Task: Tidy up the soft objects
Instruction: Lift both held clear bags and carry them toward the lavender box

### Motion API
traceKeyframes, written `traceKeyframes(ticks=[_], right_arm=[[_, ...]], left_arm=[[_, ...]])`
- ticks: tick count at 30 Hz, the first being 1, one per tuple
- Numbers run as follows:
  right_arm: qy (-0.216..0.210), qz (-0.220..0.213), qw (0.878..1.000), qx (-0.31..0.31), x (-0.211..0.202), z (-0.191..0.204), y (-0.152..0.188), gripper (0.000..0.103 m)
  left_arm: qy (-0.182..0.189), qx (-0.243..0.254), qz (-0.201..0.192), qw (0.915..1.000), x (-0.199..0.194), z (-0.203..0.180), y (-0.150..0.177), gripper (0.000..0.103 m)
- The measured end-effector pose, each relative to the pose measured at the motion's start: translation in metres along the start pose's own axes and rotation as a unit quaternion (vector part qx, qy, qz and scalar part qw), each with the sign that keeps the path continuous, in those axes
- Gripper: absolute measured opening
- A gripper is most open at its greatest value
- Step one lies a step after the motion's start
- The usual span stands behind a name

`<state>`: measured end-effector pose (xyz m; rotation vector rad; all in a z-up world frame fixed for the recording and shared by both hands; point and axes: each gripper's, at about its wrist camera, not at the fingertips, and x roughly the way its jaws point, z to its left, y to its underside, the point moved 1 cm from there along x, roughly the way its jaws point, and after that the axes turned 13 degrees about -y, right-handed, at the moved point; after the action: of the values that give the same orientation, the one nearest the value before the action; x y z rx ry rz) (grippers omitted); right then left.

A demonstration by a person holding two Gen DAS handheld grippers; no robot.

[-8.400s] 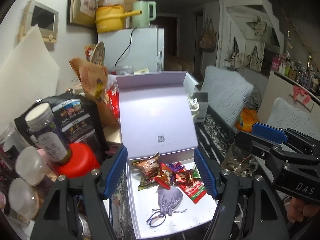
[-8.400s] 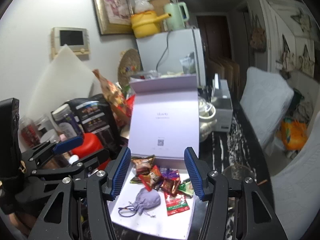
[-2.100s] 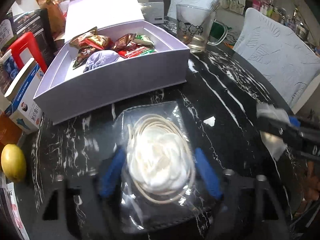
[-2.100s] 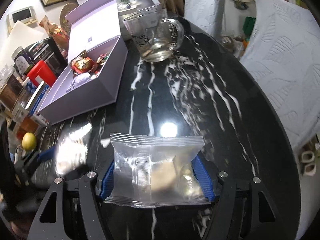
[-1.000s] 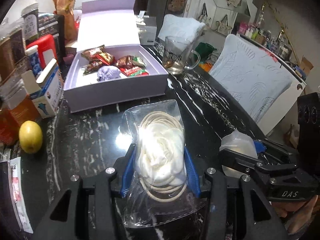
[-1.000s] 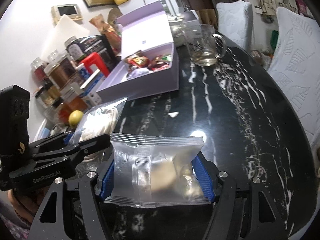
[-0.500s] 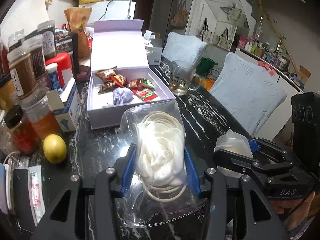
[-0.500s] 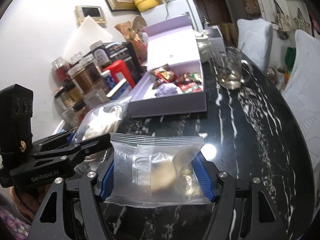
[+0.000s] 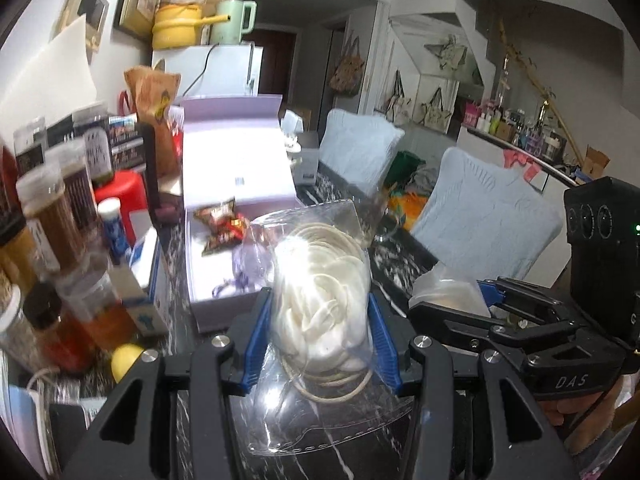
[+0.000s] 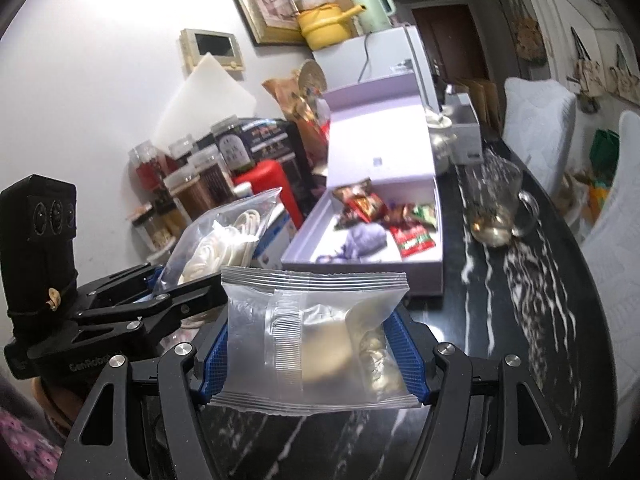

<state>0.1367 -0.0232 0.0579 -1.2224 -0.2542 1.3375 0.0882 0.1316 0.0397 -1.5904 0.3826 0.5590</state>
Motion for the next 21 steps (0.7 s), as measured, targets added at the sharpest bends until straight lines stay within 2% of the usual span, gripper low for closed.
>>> traceKeyframes(ticks=[21], right_arm=[[-0.012, -0.031, 0.998, -0.045, 0.035, -0.018, -0.097, 0.070]], left_arm=[[-0.012, -0.023, -0.079, 0.9965, 0.036, 0.032, -0.078, 0.046]])
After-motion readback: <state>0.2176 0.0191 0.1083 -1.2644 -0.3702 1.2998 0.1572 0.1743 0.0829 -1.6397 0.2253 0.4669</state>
